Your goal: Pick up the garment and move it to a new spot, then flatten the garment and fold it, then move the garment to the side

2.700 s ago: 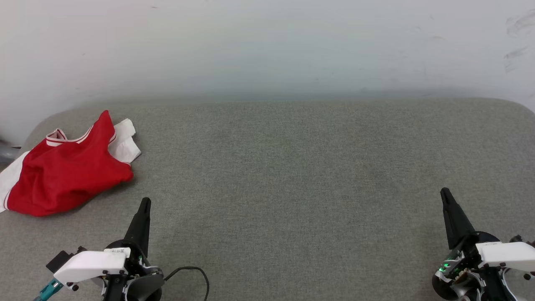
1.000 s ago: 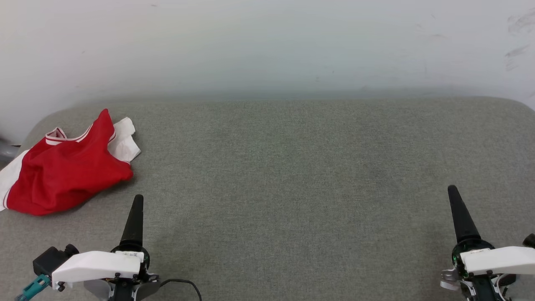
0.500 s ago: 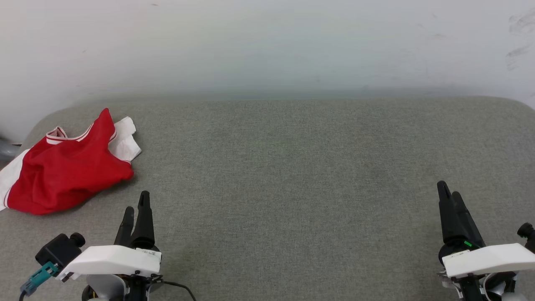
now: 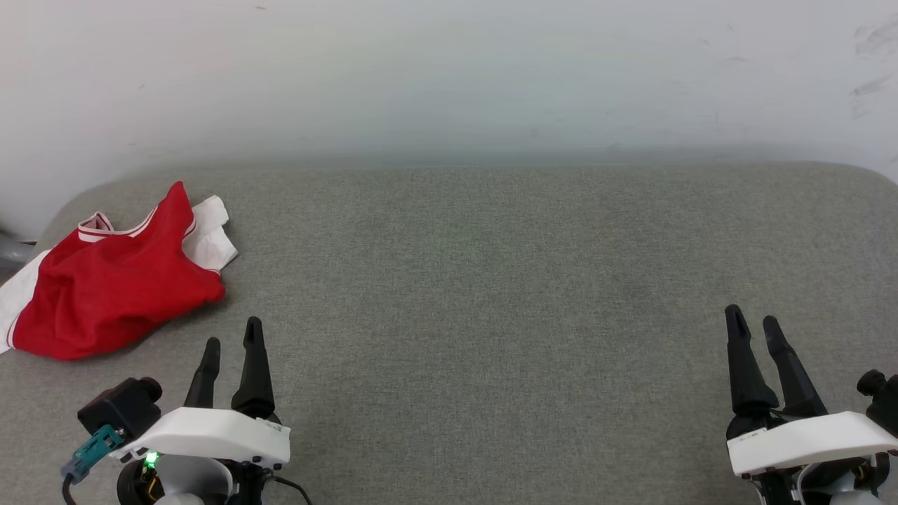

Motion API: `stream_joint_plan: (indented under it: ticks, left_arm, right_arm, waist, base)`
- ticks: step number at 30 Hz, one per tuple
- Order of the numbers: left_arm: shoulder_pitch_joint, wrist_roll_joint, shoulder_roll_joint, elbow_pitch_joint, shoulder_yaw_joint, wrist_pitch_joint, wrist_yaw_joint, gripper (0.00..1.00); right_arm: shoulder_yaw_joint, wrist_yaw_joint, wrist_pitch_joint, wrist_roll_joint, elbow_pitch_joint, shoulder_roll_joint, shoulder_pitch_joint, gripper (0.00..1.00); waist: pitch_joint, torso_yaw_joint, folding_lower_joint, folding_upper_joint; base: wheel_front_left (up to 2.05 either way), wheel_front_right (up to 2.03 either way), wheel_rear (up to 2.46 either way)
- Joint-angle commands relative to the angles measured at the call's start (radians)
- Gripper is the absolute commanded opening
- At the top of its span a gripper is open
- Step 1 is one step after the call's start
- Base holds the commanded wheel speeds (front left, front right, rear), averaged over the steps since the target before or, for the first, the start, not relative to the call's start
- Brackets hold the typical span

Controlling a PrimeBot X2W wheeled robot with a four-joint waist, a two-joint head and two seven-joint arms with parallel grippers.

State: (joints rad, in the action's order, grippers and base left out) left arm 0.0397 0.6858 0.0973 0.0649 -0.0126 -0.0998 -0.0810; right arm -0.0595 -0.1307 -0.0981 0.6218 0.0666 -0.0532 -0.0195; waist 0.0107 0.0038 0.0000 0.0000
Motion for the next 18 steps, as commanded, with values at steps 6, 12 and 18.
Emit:
stream_joint_plan:
  ticks: [6, 12, 18]
  left_arm:
    - [0.003, -0.096, 0.034, -0.033, -0.045, -0.024, -0.035, 1.0]
    - [0.002, -0.165, 0.052, -0.046, -0.08, -0.041, -0.069, 1.0]
    - [-0.003, -0.224, 0.068, -0.052, -0.107, -0.057, -0.098, 1.0]
  right_arm:
    - [0.003, 0.0, -0.026, -0.113, -0.022, 0.001, 0.005, 1.0]
    - [0.005, 0.0, -0.043, -0.195, -0.025, 0.001, 0.01, 1.0]
    - [0.007, 0.0, -0.058, -0.27, -0.031, 0.001, 0.013, 1.0]
  waist:
    - [0.0, 0.0, 0.0, 0.0]
    - [0.0, 0.0, 0.0, 0.0]
    - [0.001, -0.001, 0.0, 0.0]
  base:
    - [0.0, 0.0, 0.0]
    - [0.0, 0.0, 0.0]
    - [0.0, 0.0, 0.0]
